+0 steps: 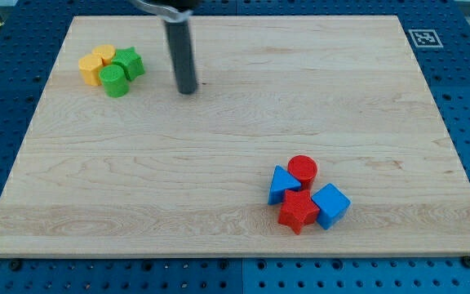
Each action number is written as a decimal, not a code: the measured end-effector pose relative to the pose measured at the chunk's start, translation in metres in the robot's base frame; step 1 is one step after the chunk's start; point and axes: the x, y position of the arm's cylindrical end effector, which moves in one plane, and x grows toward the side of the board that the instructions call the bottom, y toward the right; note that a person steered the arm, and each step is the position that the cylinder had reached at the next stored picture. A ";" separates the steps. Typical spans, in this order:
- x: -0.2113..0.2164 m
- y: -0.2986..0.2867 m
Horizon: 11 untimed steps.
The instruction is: Move your arm towards the red star
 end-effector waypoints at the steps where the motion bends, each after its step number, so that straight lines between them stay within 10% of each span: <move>1: 0.046 0.040; 3: 0.075 0.043; 5: 0.084 0.182; 7: 0.191 0.269; 11: 0.230 0.090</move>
